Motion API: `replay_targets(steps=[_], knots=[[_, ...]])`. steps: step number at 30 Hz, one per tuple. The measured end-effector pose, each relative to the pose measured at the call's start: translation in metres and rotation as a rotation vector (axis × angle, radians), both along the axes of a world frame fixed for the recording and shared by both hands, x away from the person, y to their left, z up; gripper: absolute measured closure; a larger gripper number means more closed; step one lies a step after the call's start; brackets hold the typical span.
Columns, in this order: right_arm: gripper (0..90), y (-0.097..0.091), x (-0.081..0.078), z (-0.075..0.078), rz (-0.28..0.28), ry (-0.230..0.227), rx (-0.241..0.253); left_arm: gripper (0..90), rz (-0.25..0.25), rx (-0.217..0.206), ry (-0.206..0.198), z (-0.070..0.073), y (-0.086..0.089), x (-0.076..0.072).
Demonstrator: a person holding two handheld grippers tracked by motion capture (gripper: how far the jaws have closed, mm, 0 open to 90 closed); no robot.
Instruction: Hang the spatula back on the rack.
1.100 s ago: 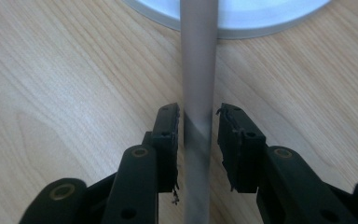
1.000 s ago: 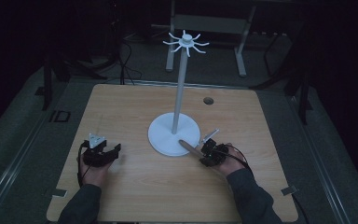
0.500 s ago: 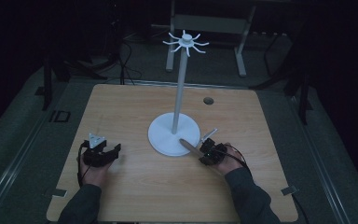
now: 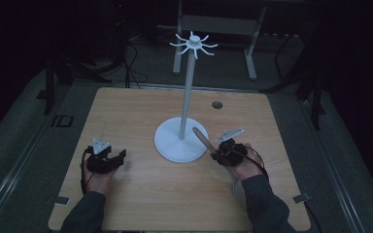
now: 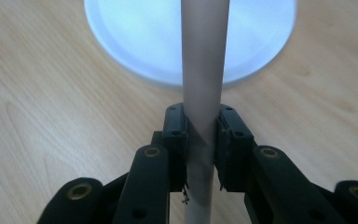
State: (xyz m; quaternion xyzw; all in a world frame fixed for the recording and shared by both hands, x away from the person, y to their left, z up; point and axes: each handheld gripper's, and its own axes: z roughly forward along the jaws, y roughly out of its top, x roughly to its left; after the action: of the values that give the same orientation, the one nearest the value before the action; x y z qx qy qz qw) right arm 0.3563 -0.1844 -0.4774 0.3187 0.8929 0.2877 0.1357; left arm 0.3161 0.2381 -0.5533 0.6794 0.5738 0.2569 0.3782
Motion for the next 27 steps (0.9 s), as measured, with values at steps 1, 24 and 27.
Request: replay_targets(steps=[1, 24, 27], knots=[[75.9, 0.0, 0.0, 0.0, 0.0, 0.0, 0.0, 37.3, 0.001, -0.001, 0.0, 0.0, 0.0, 0.0], [76.0, -0.023, -0.019, 0.051, -0.043, -0.246, 0.264, 37.3, 0.001, -0.001, -0.002, 0.0, 0.0, 0.0], [76.0, -0.023, -0.022, 0.054, -0.045, -0.274, 0.29, 37.3, -0.001, 0.001, -0.001, 0.0, 0.0, 0.0]])
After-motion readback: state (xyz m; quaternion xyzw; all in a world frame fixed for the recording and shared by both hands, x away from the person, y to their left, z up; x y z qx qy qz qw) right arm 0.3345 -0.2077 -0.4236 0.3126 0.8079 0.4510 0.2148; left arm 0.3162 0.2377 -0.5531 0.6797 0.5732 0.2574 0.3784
